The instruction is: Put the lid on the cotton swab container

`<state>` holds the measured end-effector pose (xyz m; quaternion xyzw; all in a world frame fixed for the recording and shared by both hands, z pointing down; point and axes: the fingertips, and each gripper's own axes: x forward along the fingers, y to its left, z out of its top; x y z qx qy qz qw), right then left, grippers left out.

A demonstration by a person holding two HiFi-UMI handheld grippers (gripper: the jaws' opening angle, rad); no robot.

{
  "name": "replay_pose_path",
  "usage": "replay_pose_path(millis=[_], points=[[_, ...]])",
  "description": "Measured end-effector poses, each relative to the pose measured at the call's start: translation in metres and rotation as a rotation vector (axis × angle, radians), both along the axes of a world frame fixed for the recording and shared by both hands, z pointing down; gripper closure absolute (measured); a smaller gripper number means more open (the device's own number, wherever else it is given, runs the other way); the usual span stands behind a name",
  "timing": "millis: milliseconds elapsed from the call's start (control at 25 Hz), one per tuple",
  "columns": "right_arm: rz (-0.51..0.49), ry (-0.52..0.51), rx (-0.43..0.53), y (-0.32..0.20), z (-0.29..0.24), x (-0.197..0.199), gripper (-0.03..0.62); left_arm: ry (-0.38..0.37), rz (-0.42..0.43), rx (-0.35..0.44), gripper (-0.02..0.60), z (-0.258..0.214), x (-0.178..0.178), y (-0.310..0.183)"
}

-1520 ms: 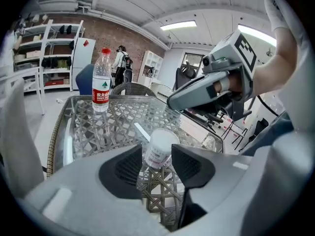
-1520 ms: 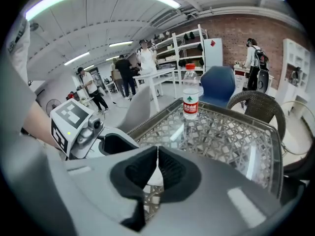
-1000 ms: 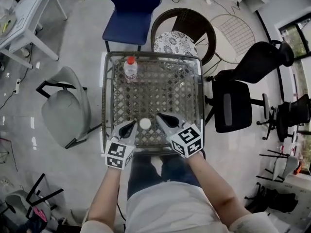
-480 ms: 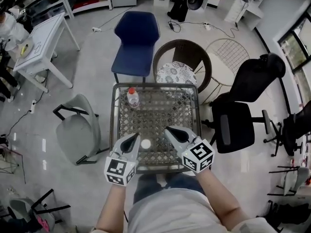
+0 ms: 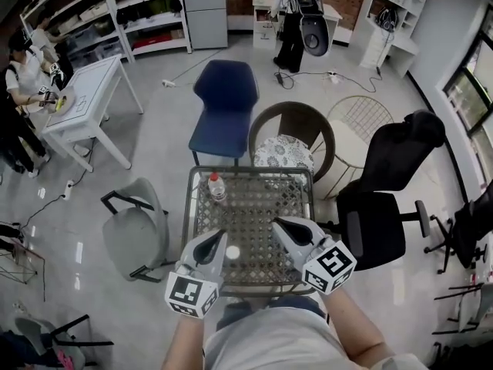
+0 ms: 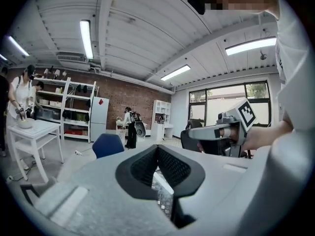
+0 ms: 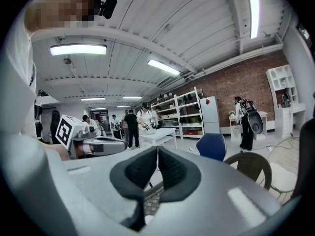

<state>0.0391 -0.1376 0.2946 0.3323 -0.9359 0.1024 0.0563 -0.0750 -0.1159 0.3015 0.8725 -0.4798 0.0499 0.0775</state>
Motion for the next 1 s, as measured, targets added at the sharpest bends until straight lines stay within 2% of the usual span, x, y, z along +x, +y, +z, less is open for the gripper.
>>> replay_pose_path(millis=[200, 480, 720, 1000], points=[[-0.024, -0.020, 0.075, 0.011, -0.038, 0.005, 0.585, 0.010, -0.037, 0.077, 0.574, -0.045, 0.000, 0.010], [-0.053, -0.046, 0.132, 0.026, -0.062, 0.011, 0.585, 0.003, -0.067, 0.155, 0.573, -0.075, -0.001, 0.024], [-0.080, -0.055, 0.159, 0.036, -0.068, 0.009, 0.585, -0.012, -0.099, 0.175, 0.572, -0.082, -0.001, 0.033], [-0.067, -0.048, 0.168, 0.037, -0.066, 0.008, 0.584, -0.033, -0.091, 0.183, 0.572, -0.082, 0.006, 0.038]])
